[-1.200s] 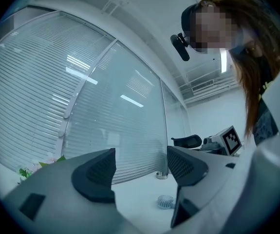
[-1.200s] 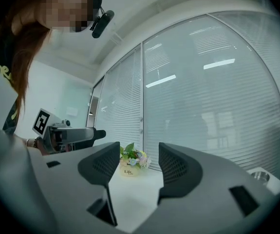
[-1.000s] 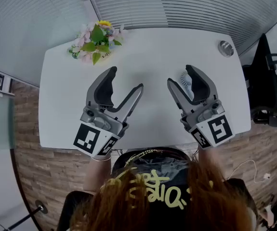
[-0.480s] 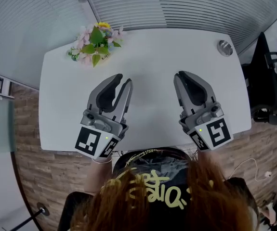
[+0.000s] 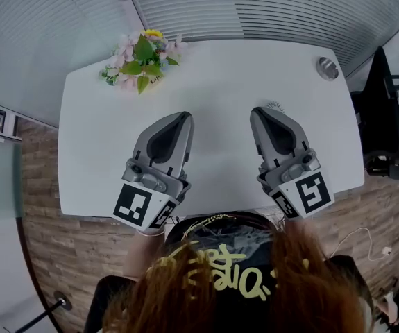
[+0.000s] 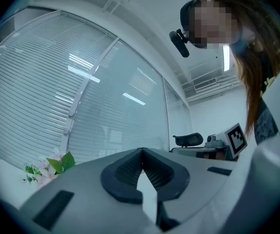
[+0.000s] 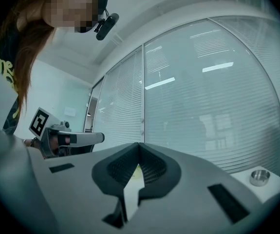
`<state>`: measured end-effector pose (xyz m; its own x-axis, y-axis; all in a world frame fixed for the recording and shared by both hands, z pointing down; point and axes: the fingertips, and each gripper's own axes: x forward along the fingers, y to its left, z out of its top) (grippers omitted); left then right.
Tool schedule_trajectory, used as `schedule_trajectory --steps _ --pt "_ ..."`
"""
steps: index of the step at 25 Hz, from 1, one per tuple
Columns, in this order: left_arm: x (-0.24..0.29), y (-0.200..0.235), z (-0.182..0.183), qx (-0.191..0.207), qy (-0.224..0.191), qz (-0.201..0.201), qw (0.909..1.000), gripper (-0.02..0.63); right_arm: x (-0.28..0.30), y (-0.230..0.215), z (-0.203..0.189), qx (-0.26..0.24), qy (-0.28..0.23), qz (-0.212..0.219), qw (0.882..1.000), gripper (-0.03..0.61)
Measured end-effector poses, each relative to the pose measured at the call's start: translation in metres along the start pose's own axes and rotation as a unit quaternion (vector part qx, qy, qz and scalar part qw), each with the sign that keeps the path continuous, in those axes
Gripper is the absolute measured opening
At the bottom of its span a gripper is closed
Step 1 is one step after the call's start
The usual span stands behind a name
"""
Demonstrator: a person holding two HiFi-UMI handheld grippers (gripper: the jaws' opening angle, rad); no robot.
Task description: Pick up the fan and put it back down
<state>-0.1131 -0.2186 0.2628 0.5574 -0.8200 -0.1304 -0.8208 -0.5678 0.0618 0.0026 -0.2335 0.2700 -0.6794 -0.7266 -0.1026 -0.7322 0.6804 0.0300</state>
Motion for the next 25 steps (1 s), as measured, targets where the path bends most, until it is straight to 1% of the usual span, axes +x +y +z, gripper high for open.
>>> schedule_trajectory --steps 8,25 --pt "-0.005 0.000 0.003 -0.001 -0.003 -0.008 1.0000 -0.008 -0.003 0.004 0.002 -0.007 -0.004 -0.011 1.000 0.003" --pt "-0.006 -0.008 0.005 0.003 -0.006 -0.016 0.9998 -0.008 -0.013 0.006 0.003 -0.010 -0.003 -0.016 1.000 0.003"
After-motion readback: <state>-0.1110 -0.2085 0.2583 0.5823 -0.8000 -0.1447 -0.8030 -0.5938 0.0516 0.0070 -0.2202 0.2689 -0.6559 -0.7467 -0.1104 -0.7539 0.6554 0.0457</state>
